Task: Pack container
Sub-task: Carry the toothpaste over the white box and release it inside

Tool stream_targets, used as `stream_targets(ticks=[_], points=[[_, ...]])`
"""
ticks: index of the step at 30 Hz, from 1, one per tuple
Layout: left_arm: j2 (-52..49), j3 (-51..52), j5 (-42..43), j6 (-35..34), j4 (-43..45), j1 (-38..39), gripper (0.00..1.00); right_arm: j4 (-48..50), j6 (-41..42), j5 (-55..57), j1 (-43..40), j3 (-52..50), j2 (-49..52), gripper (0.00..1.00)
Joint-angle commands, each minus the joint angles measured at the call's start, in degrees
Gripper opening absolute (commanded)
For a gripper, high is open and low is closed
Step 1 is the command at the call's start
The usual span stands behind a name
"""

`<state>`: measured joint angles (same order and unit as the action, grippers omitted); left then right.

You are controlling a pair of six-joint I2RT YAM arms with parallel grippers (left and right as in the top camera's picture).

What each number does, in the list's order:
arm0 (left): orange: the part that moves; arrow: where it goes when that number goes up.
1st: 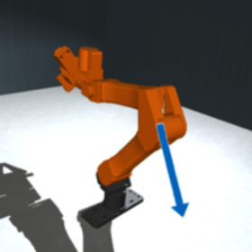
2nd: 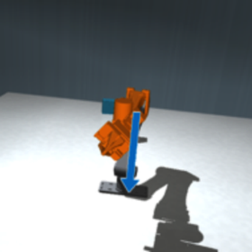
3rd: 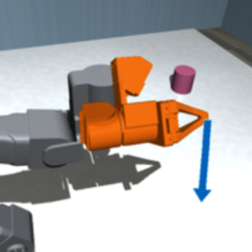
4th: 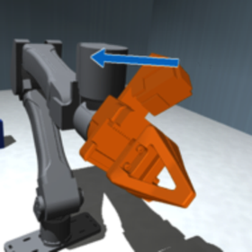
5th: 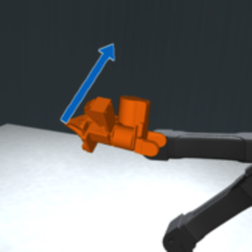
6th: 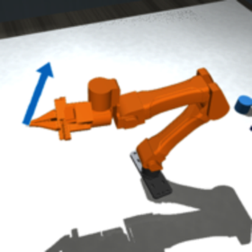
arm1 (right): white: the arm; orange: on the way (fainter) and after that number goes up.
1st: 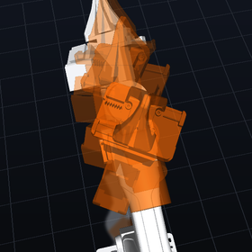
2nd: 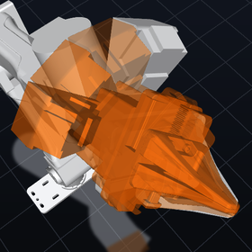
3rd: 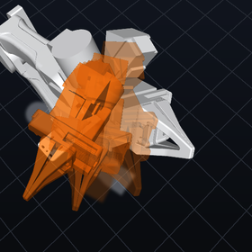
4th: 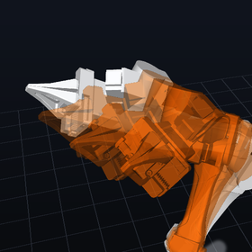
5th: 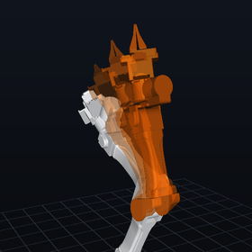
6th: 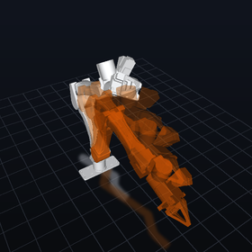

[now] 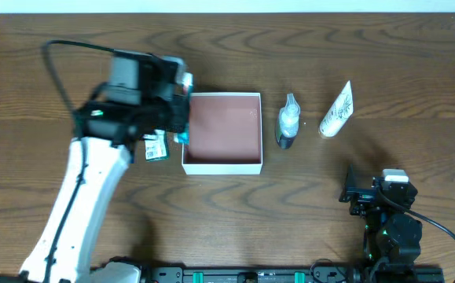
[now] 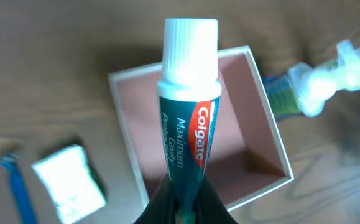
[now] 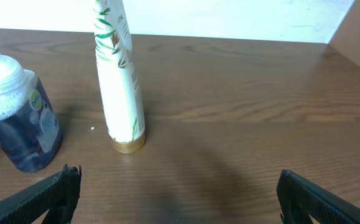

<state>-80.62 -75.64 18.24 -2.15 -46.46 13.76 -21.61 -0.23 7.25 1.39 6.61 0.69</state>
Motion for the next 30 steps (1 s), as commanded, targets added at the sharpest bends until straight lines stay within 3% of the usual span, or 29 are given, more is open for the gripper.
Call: stream_targets(ticks=[1, 5, 12, 23, 26, 30], points=[[-3.9, 1.9, -8.9, -11.8, -0.2, 4.6, 0.06, 0.0, 1.0, -0.2, -0.3, -0.2, -0.3, 0.99], [-9.7, 2.3, -17.8, -17.6, 0.1, 8.5, 0.06, 0.0, 1.0, -0.2, -0.3, -0.2, -0.3, 0.99], [-20.2, 2.3, -23.8, -18.6, 4.0, 10.5, 0.06, 0.0, 1.0, -0.2, -0.3, -0.2, -0.3, 0.99], [-29.1, 2.3, -23.8, -18.9, 6.9, 10.5, 0.07, 0.0, 1.0, -0.2, -0.3, -0.2, -0.3, 0.99], [-29.0, 2.1, -23.8, -18.9, 7.0, 10.5, 0.17, -0.1, 1.0, -0.2, -0.3, -0.2, -0.3, 0.99], [-28.0, 0.5, -21.2, -18.9, 6.1, 10.5, 0.41, 0.0, 1.0, -0.2, -0.3, -0.2, -0.3, 0.99]])
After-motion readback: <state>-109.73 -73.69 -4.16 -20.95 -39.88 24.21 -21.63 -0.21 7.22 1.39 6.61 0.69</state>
